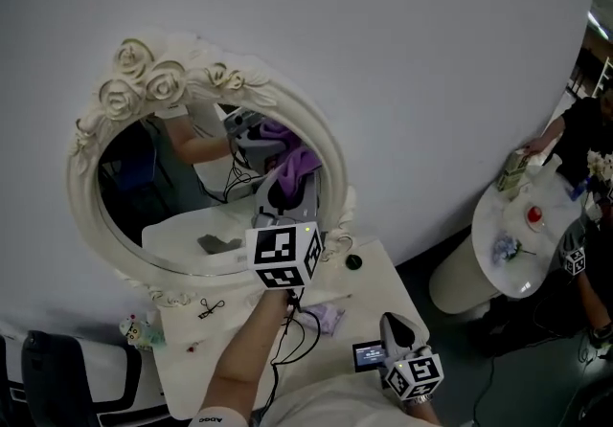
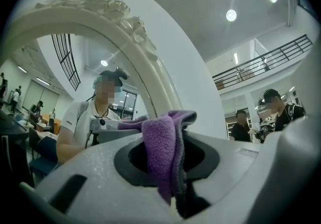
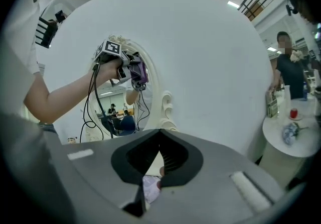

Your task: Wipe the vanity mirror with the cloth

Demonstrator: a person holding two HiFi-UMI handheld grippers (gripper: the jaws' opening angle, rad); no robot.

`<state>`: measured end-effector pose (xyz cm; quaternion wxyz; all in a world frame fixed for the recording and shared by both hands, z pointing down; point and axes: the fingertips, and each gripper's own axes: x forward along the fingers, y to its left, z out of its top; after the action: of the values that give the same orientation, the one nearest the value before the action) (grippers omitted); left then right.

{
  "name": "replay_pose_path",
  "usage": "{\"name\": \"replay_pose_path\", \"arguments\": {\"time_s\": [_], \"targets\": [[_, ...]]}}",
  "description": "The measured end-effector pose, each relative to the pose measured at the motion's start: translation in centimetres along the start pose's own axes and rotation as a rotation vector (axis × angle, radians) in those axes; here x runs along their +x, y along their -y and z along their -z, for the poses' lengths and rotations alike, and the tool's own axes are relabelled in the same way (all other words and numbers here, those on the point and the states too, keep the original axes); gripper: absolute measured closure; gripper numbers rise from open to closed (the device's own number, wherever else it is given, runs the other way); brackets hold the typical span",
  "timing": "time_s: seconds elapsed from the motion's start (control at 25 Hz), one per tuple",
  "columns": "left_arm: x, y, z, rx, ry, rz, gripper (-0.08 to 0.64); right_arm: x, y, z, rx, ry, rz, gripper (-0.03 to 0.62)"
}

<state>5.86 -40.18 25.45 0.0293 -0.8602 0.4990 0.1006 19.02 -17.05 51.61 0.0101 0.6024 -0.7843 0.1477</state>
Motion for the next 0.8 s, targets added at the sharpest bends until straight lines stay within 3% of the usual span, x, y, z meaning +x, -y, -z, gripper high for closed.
{"name": "replay_pose_path", "arguments": {"time_s": [0.16,0.32,0.64,0.8], "targets": [[0.7,0.0,0.4,-0.03,0.015,-0.018,0.463,-1.1,1.2,0.1,0.008,-0.004,0.051,0.584],[0.8,-1.5,0.6,-0.017,0.004,-0.049,0.463,-1.0,1.3,0.2,0.013,-0.007,0.051,0.584],[-1.9,-4.9,0.3,0.044,-0.025,-0.106,0.465,1.4,-1.7,0.4,-0.009,-0.028,-0.057,0.584],[-4.4,-7.9,-0.5,0.078,-0.024,-0.174,0.464,3.0,-4.1,0.5,-0.017,-0.038,-0.131,0.584]]}}
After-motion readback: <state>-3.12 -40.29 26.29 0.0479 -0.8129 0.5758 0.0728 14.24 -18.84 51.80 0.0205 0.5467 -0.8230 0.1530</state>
